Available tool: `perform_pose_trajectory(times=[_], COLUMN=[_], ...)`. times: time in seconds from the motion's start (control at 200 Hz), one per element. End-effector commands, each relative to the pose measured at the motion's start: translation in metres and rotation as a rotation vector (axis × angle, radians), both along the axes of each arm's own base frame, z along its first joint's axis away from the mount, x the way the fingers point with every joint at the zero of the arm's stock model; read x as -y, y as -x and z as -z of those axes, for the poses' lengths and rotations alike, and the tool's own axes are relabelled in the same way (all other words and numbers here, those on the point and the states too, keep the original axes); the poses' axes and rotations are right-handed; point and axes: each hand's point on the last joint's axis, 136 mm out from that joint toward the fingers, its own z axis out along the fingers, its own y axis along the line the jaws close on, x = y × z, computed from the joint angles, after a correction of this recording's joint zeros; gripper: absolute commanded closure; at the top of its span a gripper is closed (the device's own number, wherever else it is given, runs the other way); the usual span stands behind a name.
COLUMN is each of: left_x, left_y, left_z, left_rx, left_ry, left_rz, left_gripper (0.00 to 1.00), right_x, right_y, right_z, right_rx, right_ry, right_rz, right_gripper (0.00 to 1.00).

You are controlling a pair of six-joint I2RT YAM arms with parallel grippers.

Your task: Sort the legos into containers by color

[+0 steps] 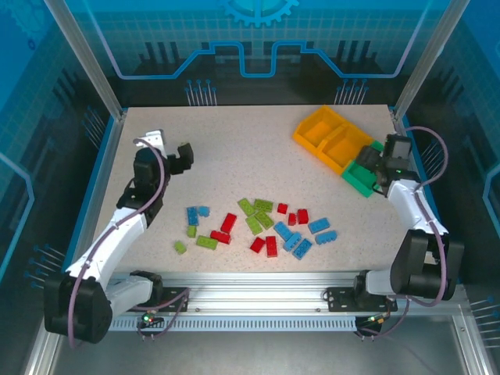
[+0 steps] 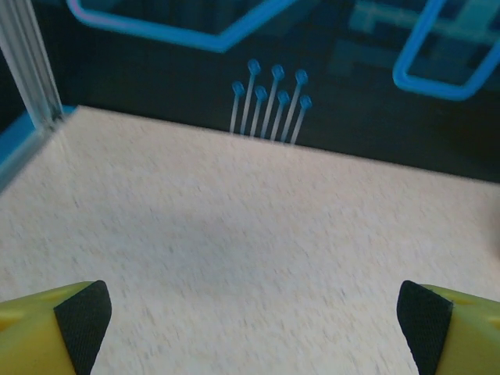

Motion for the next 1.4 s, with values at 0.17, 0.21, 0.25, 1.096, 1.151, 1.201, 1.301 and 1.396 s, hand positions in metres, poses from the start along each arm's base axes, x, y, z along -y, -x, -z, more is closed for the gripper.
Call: perform_pose_trajectory(times=[0.17,0.21,0.25,1.096,1.151,1.201,1.301,1.396], left_x=[0.012,0.013,0.014,0.042,0.044,0.047,0.055,0.059], left_y=[0.039,0.040,0.041,0.081,0.083,0.084,0.084,0.084], left_z=[0.093,0.097,0.100,0.152,0.155,0.157,0.156,0.155], left_rx=[-0.389,-0.405,-0.422,-0.685,-0.699,-0.707,-0.704,-0.713], left_ry=[0.032,0.038,0.045,0.128,0.131,0.134,0.114,0.090], left_rz=[-0.025,-0.026,-0.026,-0.041,-0.034,-0.020,0.019,0.040], left_gripper=[0.01,0.01,0.01,0.01,0.01,0.01,0.01,0.01], right_x=[0.027,0.028,0.028,-0.067,-0.079,-0.090,-0.110,-0.126], right_y=[0.033,0.030,0.027,-0.056,-0.061,-0.066,-0.077,-0.083], right_z=[0.056,0.063,0.071,0.100,0.100,0.101,0.101,0.102], right_rx=[-0.300,-0.328,-0.351,-0.438,-0.434,-0.431,-0.422,-0.419], right_ry=[-0.180,-0.184,-0.187,0.004,0.005,0.003,0.026,0.035], right_rz=[0.138,0.134,0.127,-0.238,-0.261,-0.283,-0.341,-0.383], right_gripper=[0.23,0.24,0.27,0.85,0.85,0.84,0.84,0.84])
